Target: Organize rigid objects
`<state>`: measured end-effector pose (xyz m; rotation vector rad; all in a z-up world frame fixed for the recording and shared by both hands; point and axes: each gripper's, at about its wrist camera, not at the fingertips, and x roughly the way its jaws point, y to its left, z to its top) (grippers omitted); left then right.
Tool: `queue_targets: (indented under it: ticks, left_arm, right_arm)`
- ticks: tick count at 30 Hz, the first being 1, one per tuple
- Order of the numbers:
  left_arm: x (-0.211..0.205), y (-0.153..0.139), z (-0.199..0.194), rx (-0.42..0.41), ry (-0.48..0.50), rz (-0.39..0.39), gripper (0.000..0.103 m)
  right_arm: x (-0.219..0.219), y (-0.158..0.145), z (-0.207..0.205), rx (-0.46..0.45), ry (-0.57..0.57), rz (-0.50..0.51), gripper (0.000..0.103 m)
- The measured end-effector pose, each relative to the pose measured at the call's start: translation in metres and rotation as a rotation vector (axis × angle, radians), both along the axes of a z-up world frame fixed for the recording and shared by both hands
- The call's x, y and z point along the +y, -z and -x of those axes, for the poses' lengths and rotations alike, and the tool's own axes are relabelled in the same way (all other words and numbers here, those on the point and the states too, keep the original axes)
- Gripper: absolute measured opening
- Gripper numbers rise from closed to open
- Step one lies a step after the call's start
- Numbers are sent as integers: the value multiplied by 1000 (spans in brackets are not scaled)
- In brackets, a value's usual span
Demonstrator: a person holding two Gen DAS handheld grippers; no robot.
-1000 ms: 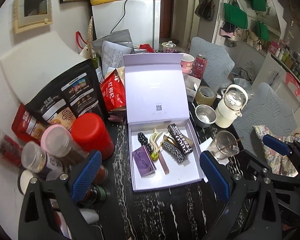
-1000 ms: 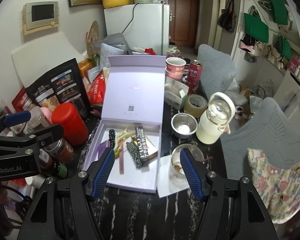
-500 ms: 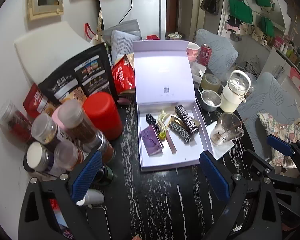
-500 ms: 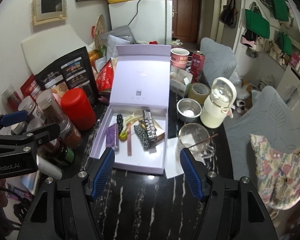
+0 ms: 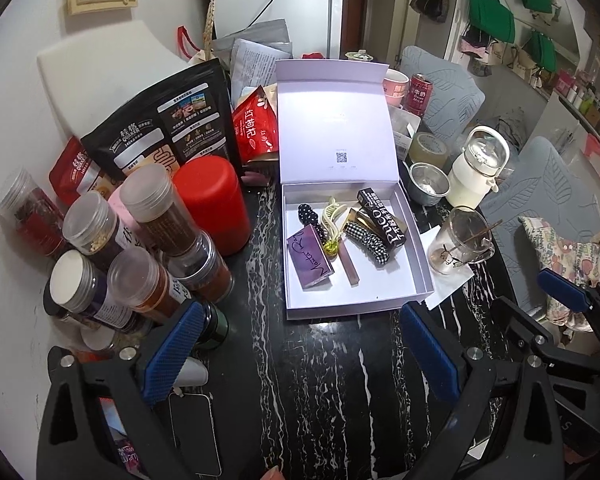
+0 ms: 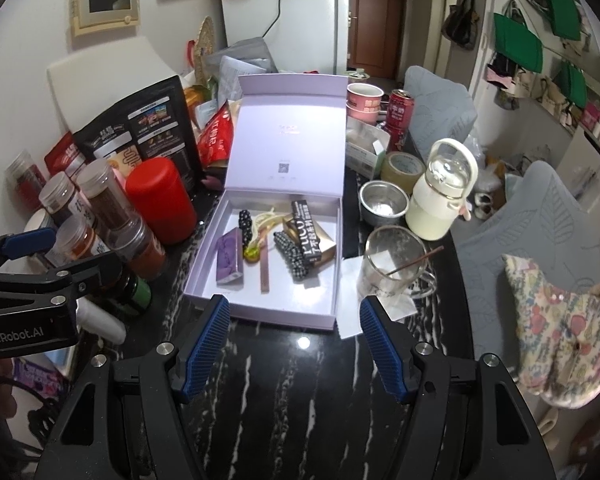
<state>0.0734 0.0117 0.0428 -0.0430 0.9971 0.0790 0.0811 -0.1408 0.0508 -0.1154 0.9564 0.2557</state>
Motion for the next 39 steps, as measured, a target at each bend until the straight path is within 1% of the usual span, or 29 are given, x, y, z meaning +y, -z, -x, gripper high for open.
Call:
queue_targets:
  ticks: [23, 30, 39]
  left_arm:
    - [-1, 1, 2, 9, -4, -12, 100]
    - [-2, -1, 3, 6, -6, -31, 100]
    - [-2, -2, 3, 7, -7, -29, 100]
  right_arm:
    - [4, 4, 0, 11, -10, 6, 68]
    - [4, 4, 1, 12, -11, 6, 68]
    - [4, 4, 1, 12, -12, 8, 68]
